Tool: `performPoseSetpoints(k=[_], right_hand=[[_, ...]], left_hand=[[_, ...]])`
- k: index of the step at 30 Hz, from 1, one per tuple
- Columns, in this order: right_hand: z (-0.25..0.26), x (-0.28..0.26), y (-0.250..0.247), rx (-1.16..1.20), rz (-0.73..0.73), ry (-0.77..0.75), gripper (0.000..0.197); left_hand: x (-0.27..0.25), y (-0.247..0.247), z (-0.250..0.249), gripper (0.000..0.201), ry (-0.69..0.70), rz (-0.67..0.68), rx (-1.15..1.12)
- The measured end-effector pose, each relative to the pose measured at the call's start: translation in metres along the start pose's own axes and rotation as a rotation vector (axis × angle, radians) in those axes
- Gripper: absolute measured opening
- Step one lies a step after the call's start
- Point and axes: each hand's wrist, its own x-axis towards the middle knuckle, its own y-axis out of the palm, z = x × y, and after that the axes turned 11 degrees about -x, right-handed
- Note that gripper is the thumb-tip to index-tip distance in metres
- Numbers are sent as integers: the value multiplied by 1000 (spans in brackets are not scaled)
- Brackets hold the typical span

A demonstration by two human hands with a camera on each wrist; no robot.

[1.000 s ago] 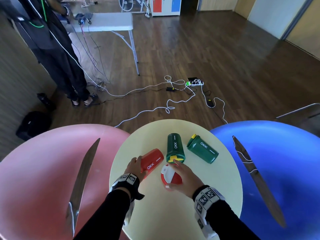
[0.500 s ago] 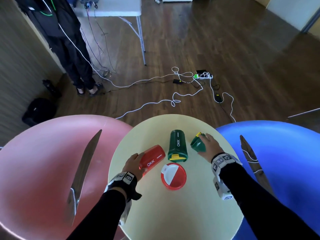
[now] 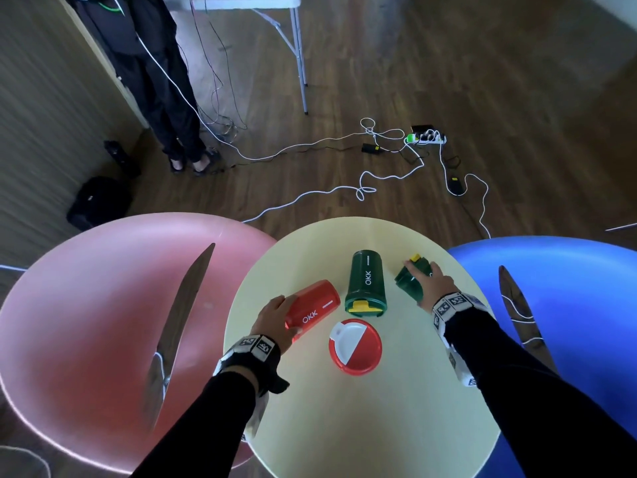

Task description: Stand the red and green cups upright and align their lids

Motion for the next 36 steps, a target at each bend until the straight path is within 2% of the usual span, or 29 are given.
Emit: performPoseSetpoints(k=[10, 13, 17, 21, 24, 28, 31, 36], right_hand=[[13, -14, 3, -15, -45, 37, 49], [14, -18, 5, -31, -30, 52, 44], [11, -25, 3, -39, -21, 21, 43], [6, -37, 2, 42, -111, -11, 45], [4, -49, 0, 178, -217, -32, 45], [2, -64, 5, 484, -320, -50, 49], [2, -77, 15, 654, -379, -14, 50], [1, -95, 34, 690, -404, 87, 54]], left_hand=[[-1, 1, -2, 71, 2, -11, 16], [0, 1, -2, 71, -1, -5, 15], [-2, 2, -3, 70, 3, -11, 16], [-2, 2, -2, 70, 1, -11, 19], [-1, 2, -1, 70, -5, -11, 4], [-1, 2, -2, 71, -7, -5, -10], [-1, 3, -2, 71, -11, -8, -8], [0, 3, -1, 72, 2, 1, -4]])
